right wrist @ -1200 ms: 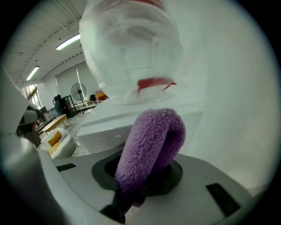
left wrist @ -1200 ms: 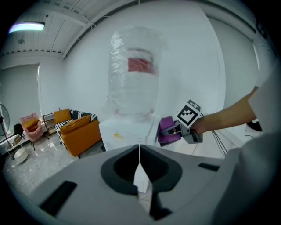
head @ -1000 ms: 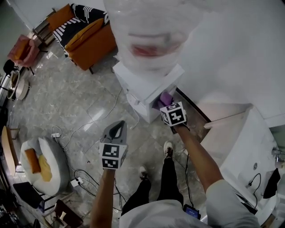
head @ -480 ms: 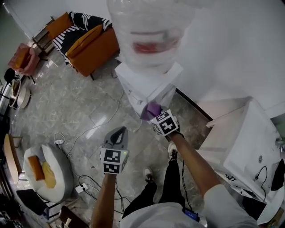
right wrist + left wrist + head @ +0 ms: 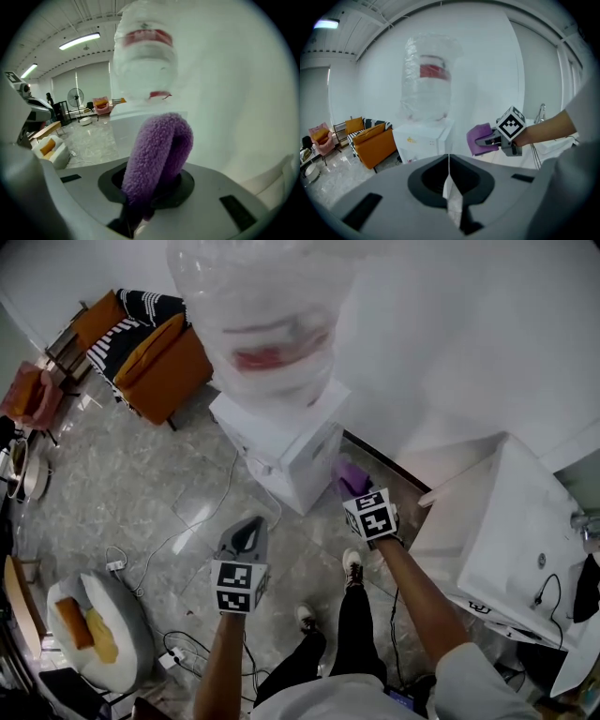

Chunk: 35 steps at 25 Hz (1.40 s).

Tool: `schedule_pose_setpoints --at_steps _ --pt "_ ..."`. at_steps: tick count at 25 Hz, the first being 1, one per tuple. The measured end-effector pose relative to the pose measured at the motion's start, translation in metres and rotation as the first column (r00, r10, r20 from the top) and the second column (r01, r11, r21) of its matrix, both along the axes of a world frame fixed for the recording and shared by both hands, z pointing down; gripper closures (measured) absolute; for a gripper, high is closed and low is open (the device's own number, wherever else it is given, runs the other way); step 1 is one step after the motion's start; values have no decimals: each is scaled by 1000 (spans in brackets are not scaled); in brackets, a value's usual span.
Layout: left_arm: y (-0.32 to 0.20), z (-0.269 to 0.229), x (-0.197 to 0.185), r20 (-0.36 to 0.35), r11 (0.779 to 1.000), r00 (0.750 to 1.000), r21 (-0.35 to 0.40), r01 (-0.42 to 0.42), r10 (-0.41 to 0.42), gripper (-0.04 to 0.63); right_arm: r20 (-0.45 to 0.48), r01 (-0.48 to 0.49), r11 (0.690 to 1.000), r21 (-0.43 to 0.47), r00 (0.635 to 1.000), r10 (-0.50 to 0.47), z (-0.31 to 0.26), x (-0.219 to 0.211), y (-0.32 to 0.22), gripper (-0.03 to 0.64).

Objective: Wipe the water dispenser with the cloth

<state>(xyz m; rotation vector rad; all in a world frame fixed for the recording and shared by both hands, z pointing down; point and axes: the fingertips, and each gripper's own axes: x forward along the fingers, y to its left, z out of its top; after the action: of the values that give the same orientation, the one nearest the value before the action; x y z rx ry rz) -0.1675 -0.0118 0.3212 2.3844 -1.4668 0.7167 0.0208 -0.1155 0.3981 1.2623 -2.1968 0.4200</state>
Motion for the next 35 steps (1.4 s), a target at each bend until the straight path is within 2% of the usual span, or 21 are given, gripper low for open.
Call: schedule_pose_setpoints --at_steps 3,6,9,15,21,26,31,35 --pt "-14 7 17 -13 1000 1000 -14 -18 18 577 -28 -78 997 21 997 78 5 42 -13 533" --pt "-31 21 25 -38 1000 999 -24 -4 3 577 -50 -108 993 38 993 109 13 68 -27 533" --pt "-47 47 25 -33 999 999 -35 6 -7 577 -57 -121 992 46 991 124 29 82 -42 534" --pt "-77 113 20 -29 998 998 -30 49 -50 577 -88 -123 992 40 988 126 98 97 -92 534" --pt "-96 177 11 -25 996 996 -31 87 -88 577 -111 -92 996 22 989 94 170 87 -142 534" --pt "-111 214 -2 -26 992 992 -23 125 -126 577 -58 -85 996 0 995 85 214 67 -181 532" --pt "-110 225 -21 -15 987 987 -21 162 -162 577 9 -49 998 -32 999 50 239 40 -188 532" --pt "-103 219 -33 -7 984 984 -27 178 -178 577 4 21 999 -41 1000 -21 241 12 -174 533"
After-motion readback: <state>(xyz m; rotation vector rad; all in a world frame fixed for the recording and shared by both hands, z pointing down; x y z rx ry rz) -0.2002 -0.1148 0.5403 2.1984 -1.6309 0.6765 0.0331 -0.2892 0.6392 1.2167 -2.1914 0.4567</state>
